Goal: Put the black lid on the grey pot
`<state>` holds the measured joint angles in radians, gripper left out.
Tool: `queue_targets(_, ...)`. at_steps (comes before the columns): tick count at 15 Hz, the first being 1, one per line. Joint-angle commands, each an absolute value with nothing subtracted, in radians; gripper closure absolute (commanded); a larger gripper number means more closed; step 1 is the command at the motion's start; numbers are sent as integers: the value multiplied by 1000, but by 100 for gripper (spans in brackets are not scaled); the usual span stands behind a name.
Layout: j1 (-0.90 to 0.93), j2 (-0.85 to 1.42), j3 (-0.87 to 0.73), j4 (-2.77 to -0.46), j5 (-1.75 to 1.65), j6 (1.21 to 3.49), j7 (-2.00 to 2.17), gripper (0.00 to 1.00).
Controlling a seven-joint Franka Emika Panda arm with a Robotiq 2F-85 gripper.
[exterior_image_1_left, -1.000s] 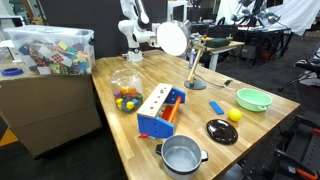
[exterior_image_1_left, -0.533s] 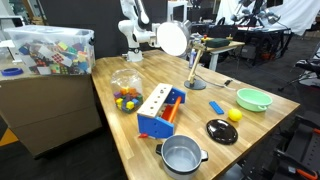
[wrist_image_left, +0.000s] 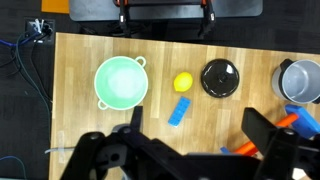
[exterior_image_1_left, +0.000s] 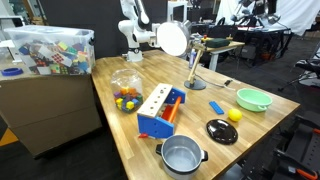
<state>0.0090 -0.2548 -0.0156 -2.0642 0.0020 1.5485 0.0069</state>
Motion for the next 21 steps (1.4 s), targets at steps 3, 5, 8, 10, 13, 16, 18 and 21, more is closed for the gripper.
queue_targets(3,29,-254,16,-2074,1,1546,2,0)
queue_targets(5,28,-255,12,-2074,0,1546,-4,0)
queue_targets(8,25,-256,12,-2075,-3,1560,7,0)
queue_targets(10,27,-256,21,-2081,6,1589,51,0)
queue_targets(13,31,-230,40,-2081,50,1637,163,0)
queue_targets(16,41,-176,70,-2077,76,1685,262,0)
queue_targets(18,47,-177,72,-2081,63,1673,242,0)
queue_targets(21,52,-146,77,-2080,66,1685,257,0)
